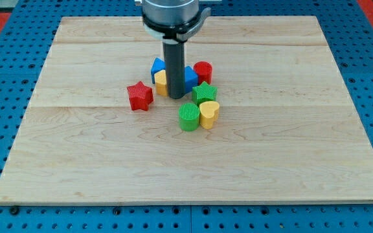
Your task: Separate the red circle from the blue cube
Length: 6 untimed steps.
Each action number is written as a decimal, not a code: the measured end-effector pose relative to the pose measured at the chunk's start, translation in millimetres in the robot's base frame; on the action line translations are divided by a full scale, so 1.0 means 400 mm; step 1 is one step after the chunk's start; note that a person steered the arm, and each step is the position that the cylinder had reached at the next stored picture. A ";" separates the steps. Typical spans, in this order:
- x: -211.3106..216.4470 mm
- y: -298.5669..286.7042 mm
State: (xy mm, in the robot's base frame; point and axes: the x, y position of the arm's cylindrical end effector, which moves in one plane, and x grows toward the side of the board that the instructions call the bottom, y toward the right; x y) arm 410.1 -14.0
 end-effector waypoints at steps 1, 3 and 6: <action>-0.016 0.135; -0.114 0.169; -0.165 0.132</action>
State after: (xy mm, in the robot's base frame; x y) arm 344.1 38.6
